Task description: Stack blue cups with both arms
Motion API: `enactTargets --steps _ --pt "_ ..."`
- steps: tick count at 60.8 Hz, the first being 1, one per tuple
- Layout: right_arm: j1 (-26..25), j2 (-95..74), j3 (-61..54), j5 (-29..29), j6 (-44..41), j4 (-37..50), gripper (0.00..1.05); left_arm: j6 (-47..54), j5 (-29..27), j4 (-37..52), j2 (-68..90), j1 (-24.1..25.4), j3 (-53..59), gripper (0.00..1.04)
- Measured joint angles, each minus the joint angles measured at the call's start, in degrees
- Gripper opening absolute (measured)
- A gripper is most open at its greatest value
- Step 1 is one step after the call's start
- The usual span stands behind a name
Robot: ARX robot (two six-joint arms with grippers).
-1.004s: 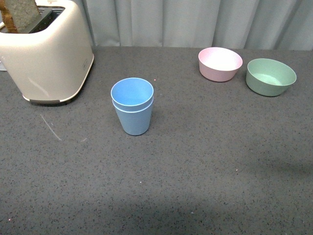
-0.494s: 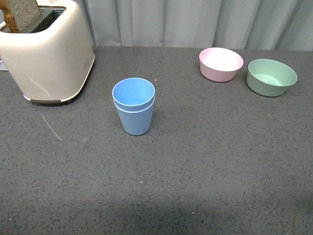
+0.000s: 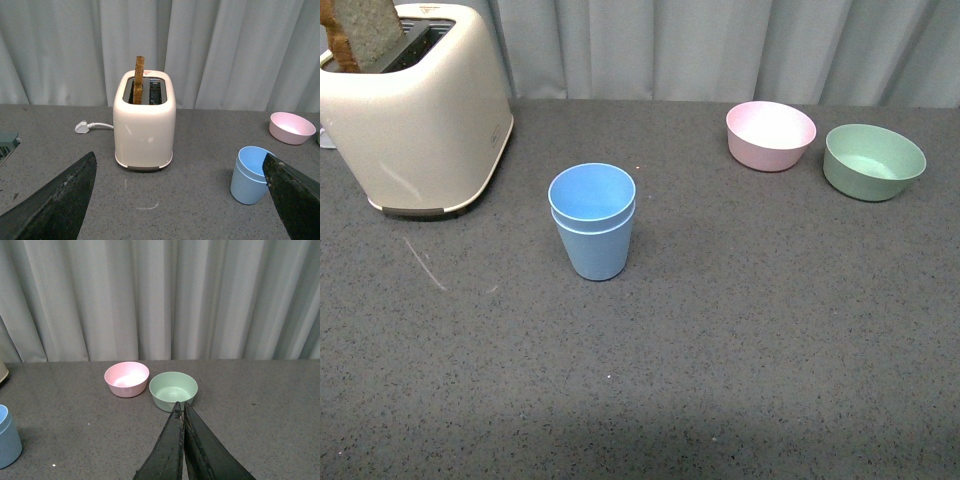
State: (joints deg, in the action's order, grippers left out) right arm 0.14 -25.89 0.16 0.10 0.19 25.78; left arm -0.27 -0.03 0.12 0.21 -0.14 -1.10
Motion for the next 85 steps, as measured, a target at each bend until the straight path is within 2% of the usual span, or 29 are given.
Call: enactTargets --steps 27,46,52,61,65,72,85 --pt "0.00 11.28 0.00 -0.02 0.00 -10.95 0.01 0.00 0.00 0.00 0.00 0.00 0.00 0.98" --pt "0.00 15.85 0.00 -0.02 -0.02 -15.50 0.01 0.00 0.00 0.00 0.00 0.00 0.00 0.98" --pt "0.00 22.34 0.04 -0.20 -0.04 -24.06 0.01 0.00 0.00 0.00 0.00 0.00 0.00 0.98" --pt "0.00 25.64 0.04 -0.17 -0.07 -25.64 0.01 0.00 0.02 0.00 -0.02 0.00 0.00 0.98" --pt "0.00 25.64 0.04 -0.17 -0.09 -25.68 0.10 0.00 0.02 0.00 0.00 0.00 0.00 0.98" --pt "0.00 25.66 0.04 -0.20 -0.11 -25.68 0.37 0.00 0.00 0.00 0.00 0.00 0.00 0.98" --pt "0.00 25.66 0.04 -0.17 -0.11 -25.68 0.74 0.00 0.00 -0.02 0.00 0.00 0.00 0.98"
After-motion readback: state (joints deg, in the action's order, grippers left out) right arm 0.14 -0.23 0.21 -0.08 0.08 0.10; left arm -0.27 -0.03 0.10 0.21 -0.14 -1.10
